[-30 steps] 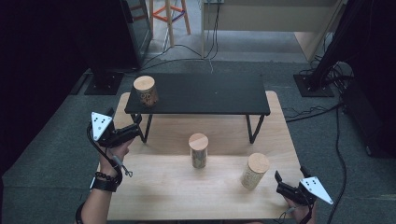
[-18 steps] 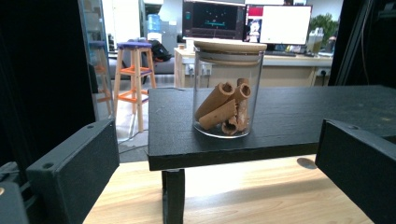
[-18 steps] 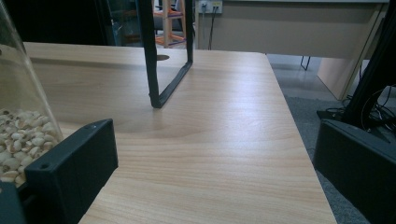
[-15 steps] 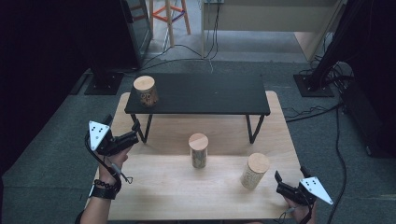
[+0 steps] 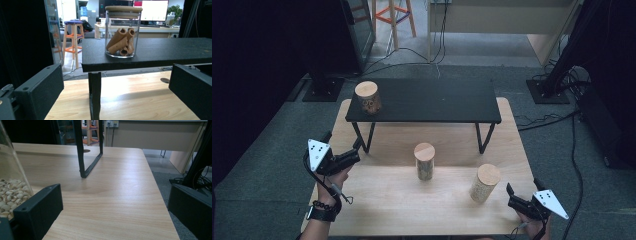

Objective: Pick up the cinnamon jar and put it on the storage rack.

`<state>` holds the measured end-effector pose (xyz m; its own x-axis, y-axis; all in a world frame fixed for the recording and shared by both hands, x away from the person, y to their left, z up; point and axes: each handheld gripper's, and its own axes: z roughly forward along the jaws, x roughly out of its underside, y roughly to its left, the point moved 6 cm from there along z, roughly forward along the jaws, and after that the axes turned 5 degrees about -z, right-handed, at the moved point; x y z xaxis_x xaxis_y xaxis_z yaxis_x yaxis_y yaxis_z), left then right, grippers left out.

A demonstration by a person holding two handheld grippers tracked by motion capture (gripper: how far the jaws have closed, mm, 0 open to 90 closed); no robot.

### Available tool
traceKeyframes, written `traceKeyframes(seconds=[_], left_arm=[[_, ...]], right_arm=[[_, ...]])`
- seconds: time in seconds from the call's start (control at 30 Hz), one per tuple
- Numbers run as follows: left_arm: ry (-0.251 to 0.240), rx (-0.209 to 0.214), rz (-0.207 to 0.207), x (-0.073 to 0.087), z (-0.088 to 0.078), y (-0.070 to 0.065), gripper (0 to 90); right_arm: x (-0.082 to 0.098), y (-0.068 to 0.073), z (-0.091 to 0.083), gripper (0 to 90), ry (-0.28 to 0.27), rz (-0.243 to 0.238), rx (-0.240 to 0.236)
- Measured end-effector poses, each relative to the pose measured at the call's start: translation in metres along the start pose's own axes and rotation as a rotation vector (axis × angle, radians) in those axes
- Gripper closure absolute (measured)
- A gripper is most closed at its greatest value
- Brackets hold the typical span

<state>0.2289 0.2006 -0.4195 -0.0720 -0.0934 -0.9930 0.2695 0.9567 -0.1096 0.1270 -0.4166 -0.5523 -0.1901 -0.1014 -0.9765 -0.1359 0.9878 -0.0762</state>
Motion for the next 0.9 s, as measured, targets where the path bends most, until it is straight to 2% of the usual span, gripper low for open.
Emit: traceKeyframes(seconds=[0.2,0.63,0.9], left_arm=[[-0.005,0.002,-0.033,0.006,-0.006,0.003,0.0],[-0.003,-0.015,-0.012,0.018,-0.02,0.007,0.0],[0.0,-0.018,-0.025,0.024,-0.026,0.012,0.0]], right_arm=[[0.0,0.0,0.0,0.0,-0.002,0.001,0.002],[0.0,0.001,0.0,0.0,-0.003,0.0,0.003],[0.0,0.001,0.0,0.0,-0.003,-0.001,0.006]])
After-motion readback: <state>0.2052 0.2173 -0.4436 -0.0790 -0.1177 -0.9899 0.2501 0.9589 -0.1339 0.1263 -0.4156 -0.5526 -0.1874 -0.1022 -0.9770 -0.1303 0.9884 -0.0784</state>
